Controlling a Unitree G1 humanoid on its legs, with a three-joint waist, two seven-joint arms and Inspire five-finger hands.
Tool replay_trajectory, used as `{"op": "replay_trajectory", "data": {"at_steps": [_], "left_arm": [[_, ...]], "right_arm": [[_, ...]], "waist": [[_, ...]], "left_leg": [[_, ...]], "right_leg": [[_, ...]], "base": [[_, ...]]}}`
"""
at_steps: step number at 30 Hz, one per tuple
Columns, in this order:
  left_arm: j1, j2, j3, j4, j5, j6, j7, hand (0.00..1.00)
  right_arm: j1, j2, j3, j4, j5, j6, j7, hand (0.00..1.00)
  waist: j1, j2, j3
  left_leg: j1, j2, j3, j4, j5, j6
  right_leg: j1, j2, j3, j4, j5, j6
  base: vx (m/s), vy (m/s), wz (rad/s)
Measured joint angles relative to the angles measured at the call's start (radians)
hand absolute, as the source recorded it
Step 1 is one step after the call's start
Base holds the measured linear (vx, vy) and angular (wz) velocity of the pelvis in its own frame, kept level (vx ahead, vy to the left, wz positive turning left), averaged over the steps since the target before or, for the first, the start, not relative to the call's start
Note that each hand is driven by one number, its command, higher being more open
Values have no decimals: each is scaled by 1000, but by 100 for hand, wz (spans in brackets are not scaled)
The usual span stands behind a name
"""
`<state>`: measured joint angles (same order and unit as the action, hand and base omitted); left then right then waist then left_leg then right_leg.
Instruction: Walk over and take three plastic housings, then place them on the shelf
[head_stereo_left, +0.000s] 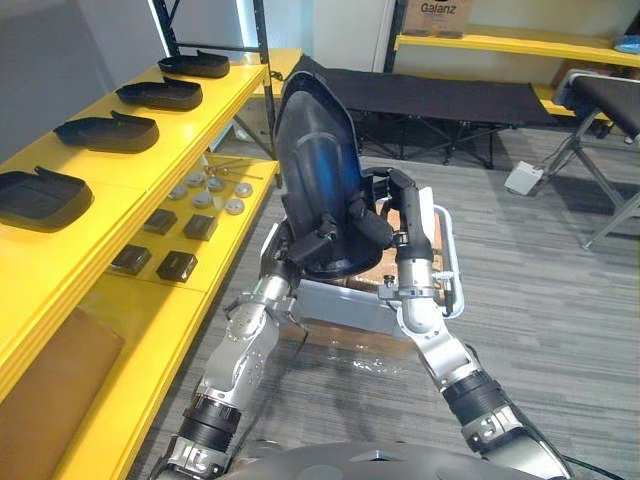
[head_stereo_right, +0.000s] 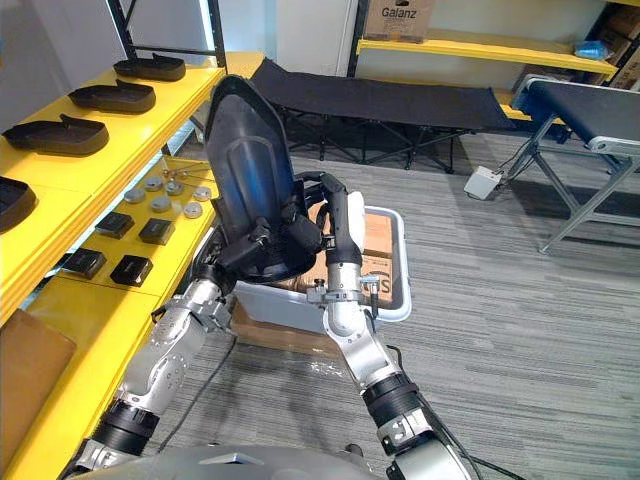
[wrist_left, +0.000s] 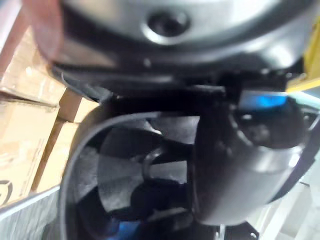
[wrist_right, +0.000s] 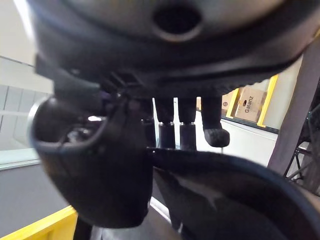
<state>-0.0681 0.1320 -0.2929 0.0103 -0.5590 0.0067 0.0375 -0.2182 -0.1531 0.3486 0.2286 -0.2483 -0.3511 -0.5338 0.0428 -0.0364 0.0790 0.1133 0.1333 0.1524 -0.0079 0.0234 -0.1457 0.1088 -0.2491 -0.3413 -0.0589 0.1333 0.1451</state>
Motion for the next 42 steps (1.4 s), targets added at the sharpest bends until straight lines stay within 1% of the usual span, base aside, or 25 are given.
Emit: {"op": "replay_trajectory", "data": {"at_steps": [3,5,8,11,14,16,17,18,20,21,22,25,26,27,29,32,34,35,36,37,38,39,42], "left_arm": [[0,0,-25,11,-54,-50,0,0],[0,-2,-36,10,-98,-91,12,0],[-1,-2,-22,8,-97,-117,29,0],[-1,-6,-12,-1,-87,-138,66,0],[0,-16,4,-18,-23,-139,84,0],[2,-30,6,-45,71,-139,99,0],[12,-44,7,-88,148,-140,120,0],[22,-49,10,-109,173,-140,130,0],[60,-78,40,-174,289,-142,173,0],[71,-84,55,-188,316,-146,184,0],[90,-94,94,-210,348,-159,200,0],[132,-98,196,-267,446,-178,248,0],[158,-98,238,-292,454,-183,255,0],[171,-98,254,-301,452,-188,255,0],[223,-99,294,-324,438,-204,255,0],[247,-101,307,-328,392,-209,259,0],[271,-106,311,-328,364,-246,265,0],[277,-109,312,-328,364,-254,266,0],[289,-122,327,-329,365,-277,266,0],[294,-126,335,-331,365,-286,267,0],[313,-135,357,-347,368,-293,277,0],[319,-136,365,-356,371,-293,287,0],[352,-149,453,-395,374,-293,309,0]], "right_arm": [[7,-2,20,3,0,-38,-17,100],[12,-8,72,11,-4,-61,-38,100],[34,-20,123,11,-27,-68,-45,100],[79,-18,144,13,-56,-71,-60,100],[146,3,130,1,-56,-107,-59,100],[189,13,108,-24,-37,-124,-39,100],[216,13,90,-61,-25,-137,-26,100],[227,14,83,-77,-17,-142,-21,100],[285,32,21,-138,7,-157,-8,100],[300,37,-1,-154,27,-159,4,100],[329,43,-50,-182,59,-159,17,100],[408,47,-199,-247,175,-159,68,100],[437,51,-254,-270,227,-158,93,100],[453,52,-278,-282,246,-158,106,100],[508,52,-365,-319,306,-152,187,100],[538,52,-399,-331,357,-138,283,100],[550,56,-395,-342,473,-106,412,100],[556,61,-396,-350,502,-98,445,100],[556,76,-397,-354,565,-76,512,100],[555,80,-396,-354,577,-66,528,100],[553,80,-392,-354,574,-46,554,100],[551,80,-389,-353,570,-40,556,100],[476,75,-374,-321,556,-25,555,100]], "waist": [[-10,-5,0],[-17,-10,-2],[-18,-14,-4],[-16,-14,-4],[-19,-14,-4],[-21,-14,-4],[-21,-14,-4],[-23,-14,-4],[-34,-14,-4],[-40,-14,-4],[-48,-13,-4],[-57,-10,-4],[-65,-9,-3],[-69,-7,-4],[-75,-2,-2],[-85,1,-2],[-101,7,1],[-100,10,3],[-99,16,5],[-98,19,6],[-91,23,7],[-87,24,7],[-51,24,8]], "left_leg": [[0,0,-10,2,-1,-1],[0,1,-11,3,-1,-1],[1,2,-2,3,-2,-3],[1,2,4,1,-2,-3],[1,2,11,-2,-2,-3],[3,3,15,-5,-3,-3],[2,3,24,-10,-3,-3],[3,3,29,-11,-3,-3],[10,3,36,-13,-5,-5],[13,3,38,-13,-7,-6],[18,3,45,-13,-10,-6],[19,3,71,-13,-18,-5],[19,3,77,-14,-21,-5],[20,2,80,-14,-22,-5],[34,2,101,-14,-27,-5],[39,1,113,-13,-34,-6],[36,1,117,-13,-38,-6],[36,1,117,-12,-41,-4],[32,1,109,-12,-41,-4],[30,1,102,-12,-41,-3],[21,1,78,-10,-40,-3],[14,1,63,-6,-40,-3],[-20,1,-7,6,-35,-1]], "right_leg": [[13,1,-9,-13,1,2],[16,3,-10,-16,2,2],[13,3,-8,-14,-1,-1],[5,3,-7,-10,-6,-9],[-4,3,-1,-5,-6,-9],[-11,3,6,6,-7,-9],[-20,3,15,7,-7,-8],[-23,3,18,6,-7,-8],[-22,3,24,7,-7,-8],[-22,3,27,7,-7,-7],[-23,4,34,7,-8,-7],[-40,4,59,7,-9,-6],[-44,6,73,7,-8,-6],[-46,6,75,7,-8,-5],[-49,7,97,7,-6,-2],[-51,7,108,7,-6,-1],[-56,7,113,6,-7,0],[-55,7,113,5,-9,2],[-53,6,104,5,-11,3],[-51,6,97,5,-12,3],[-39,3,71,4,-14,4],[-34,2,57,4,-15,5],[-10,0,-17,3,-18,7]], "base": [[-2,7,6],[-2,5,3],[-9,19,-5],[-1,18,-5],[8,17,-6],[10,18,-7],[8,19,-15],[10,23,-16],[13,17,-10],[12,18,-13],[2,22,-19],[-3,26,-22],[3,23,-18],[15,27,-17],[17,27,-25],[-3,18,-18],[-14,16,-7],[-8,12,4],[-2,7,11],[5,3,32],[9,-3,41],[16,-9,58],[23,-16,70]]}}
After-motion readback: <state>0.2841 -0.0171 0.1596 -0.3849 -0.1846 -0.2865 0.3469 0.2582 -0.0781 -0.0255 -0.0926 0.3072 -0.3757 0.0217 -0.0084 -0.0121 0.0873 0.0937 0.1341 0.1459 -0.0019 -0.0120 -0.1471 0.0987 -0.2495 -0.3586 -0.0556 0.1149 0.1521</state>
